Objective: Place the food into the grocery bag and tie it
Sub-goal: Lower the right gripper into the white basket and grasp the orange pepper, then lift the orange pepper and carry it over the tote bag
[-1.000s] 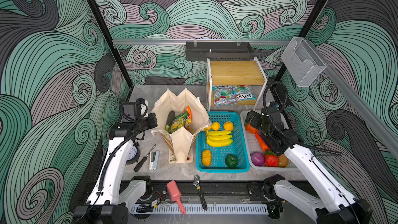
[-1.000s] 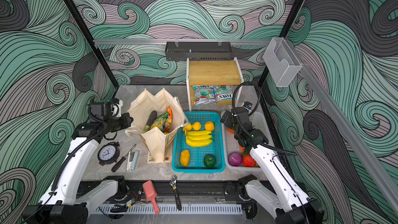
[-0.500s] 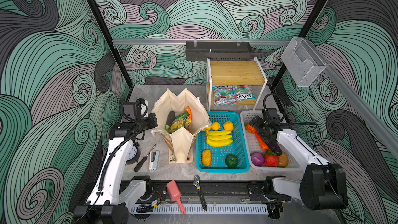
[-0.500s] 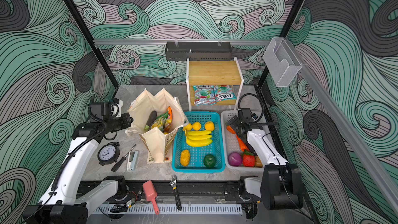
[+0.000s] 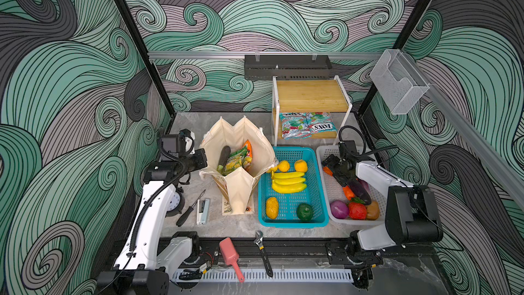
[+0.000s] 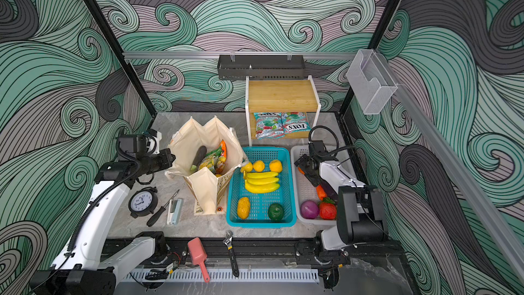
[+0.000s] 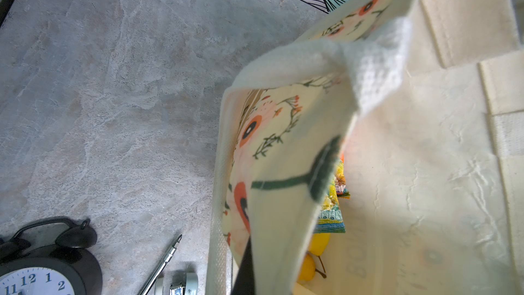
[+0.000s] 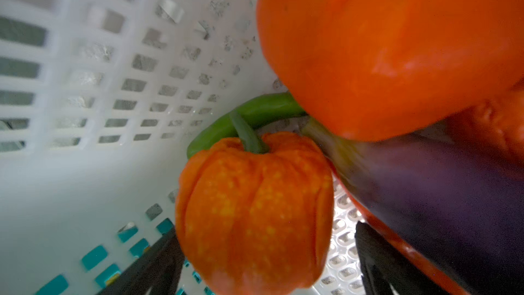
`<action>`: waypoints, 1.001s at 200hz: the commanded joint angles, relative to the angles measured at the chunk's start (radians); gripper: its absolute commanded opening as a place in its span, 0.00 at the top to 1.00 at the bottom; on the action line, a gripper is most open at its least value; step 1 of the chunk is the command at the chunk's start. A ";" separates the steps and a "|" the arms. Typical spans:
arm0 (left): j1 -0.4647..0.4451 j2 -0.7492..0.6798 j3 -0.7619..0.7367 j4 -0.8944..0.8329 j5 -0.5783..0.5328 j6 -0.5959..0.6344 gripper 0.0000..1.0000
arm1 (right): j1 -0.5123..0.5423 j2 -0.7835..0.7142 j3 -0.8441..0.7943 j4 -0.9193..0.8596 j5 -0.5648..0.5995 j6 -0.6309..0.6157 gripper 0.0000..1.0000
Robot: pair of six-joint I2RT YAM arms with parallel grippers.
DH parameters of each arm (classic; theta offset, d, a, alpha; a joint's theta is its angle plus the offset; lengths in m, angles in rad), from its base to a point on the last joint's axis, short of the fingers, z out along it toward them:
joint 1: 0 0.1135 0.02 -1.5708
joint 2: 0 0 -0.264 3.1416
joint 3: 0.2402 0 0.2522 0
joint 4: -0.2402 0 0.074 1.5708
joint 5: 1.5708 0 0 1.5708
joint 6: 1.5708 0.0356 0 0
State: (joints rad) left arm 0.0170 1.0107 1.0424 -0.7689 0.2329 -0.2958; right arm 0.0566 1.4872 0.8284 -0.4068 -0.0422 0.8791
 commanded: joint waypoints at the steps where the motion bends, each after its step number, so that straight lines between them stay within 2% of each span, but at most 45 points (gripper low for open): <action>1: -0.005 -0.006 -0.004 0.001 0.014 0.006 1.00 | -0.002 0.001 0.022 0.012 0.024 0.016 0.25; 19: -0.005 -0.009 -0.005 0.005 0.010 0.007 1.00 | -0.001 -0.005 0.017 0.020 0.025 0.013 0.36; 32: -0.005 -0.008 -0.004 0.002 0.012 0.007 1.00 | -0.001 -0.007 0.015 0.023 0.026 0.008 0.38; 45: -0.005 -0.011 -0.005 0.004 0.018 0.007 1.00 | -0.001 -0.007 0.014 0.019 0.030 0.011 0.49; 81: -0.005 -0.014 -0.004 0.002 0.017 0.008 1.00 | 0.001 -0.074 0.004 -0.002 0.033 0.006 0.47; 116: -0.005 -0.015 -0.005 0.004 0.020 0.006 1.00 | 0.008 -0.257 -0.004 -0.039 0.032 -0.054 0.48; 166: -0.005 -0.013 -0.007 0.006 0.023 0.006 1.00 | 0.028 -0.513 0.008 0.030 -0.184 -0.120 0.46; 190: -0.005 -0.011 -0.006 0.003 0.018 0.006 1.00 | 0.101 -0.567 0.082 0.042 -0.257 -0.162 0.50; 200: -0.004 -0.010 -0.006 0.005 0.023 0.005 1.00 | 0.165 -0.572 0.119 0.042 -0.258 -0.191 0.51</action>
State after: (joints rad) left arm 0.0170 1.0103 1.0424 -0.7685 0.2337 -0.2958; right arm 0.1303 0.9382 0.8585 -0.3981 -0.2104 0.7662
